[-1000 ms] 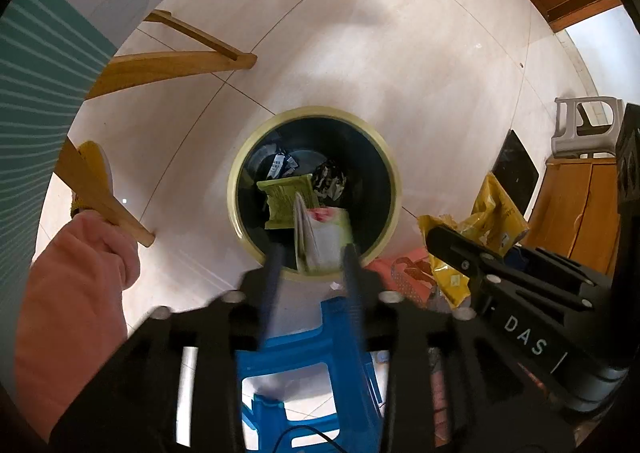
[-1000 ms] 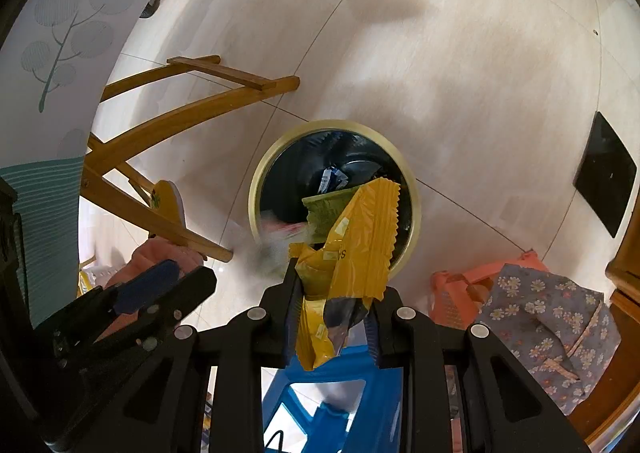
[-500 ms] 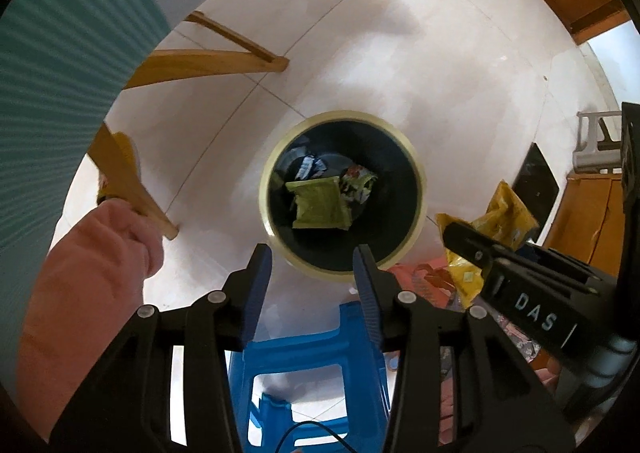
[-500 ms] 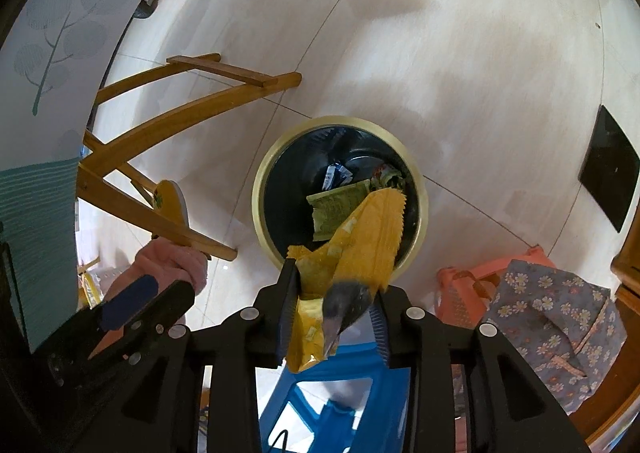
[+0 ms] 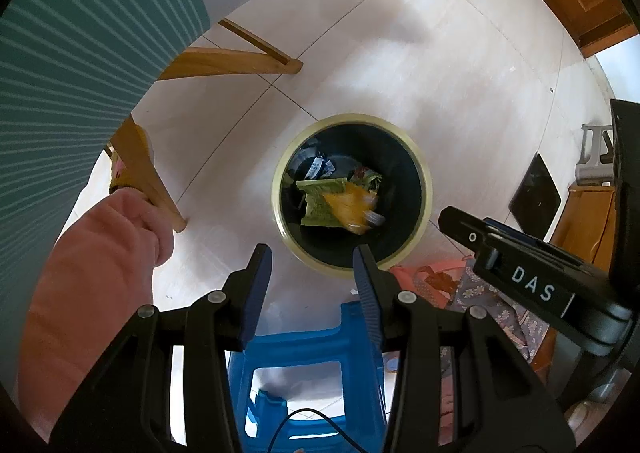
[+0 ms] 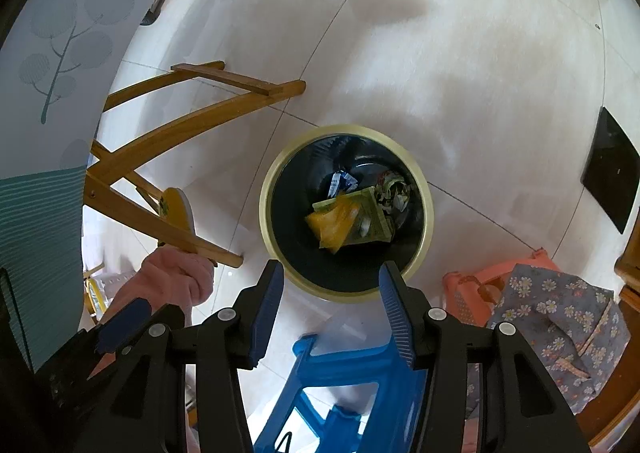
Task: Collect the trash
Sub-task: 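Carry chip bag and snack pack over the bin and open both tools, then move both tools back over the table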
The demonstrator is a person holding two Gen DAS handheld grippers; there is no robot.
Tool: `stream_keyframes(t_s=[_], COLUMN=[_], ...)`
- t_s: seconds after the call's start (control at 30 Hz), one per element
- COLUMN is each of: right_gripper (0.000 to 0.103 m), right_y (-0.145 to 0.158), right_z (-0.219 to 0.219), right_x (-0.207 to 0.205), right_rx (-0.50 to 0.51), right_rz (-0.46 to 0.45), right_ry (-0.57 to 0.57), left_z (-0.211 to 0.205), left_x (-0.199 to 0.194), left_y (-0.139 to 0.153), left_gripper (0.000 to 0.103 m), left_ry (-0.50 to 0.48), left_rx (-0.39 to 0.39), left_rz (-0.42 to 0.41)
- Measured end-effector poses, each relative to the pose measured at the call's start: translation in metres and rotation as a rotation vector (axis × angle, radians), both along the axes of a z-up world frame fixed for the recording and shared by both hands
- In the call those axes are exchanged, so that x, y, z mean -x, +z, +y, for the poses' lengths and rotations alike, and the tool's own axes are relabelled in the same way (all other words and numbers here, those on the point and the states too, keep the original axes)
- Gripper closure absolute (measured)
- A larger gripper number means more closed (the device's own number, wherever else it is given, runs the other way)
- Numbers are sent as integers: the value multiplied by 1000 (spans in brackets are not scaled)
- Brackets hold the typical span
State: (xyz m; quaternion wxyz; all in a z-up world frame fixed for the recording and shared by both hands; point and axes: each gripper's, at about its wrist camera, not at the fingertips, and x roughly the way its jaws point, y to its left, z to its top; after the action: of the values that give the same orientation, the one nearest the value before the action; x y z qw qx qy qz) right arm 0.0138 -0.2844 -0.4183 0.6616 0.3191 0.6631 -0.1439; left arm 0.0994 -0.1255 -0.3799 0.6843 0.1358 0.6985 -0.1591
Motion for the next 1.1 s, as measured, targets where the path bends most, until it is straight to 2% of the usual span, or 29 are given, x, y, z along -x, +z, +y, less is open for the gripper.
stream_keyframes(t_s=[0.27,0.47,0.83,1.1], right_gripper=[52,52,52,52], right_y=[14,41,115,178], right_z=[1,7,44,80], right_x=[4,14,36,44], right_rx=[26,95,115,136], right_rz=[-17,12,-50,-118], right_ry=[10,39,90,169], left_z=[5,6,22,54], left_x=[4,12,34,35], left_y=[14,38,111,187], left_gripper=[64,64,64,64], left_ry=[15,-1,-91,-82], left_rx=[11,41,60,158], left_rz=[-27,-44,-95,-162])
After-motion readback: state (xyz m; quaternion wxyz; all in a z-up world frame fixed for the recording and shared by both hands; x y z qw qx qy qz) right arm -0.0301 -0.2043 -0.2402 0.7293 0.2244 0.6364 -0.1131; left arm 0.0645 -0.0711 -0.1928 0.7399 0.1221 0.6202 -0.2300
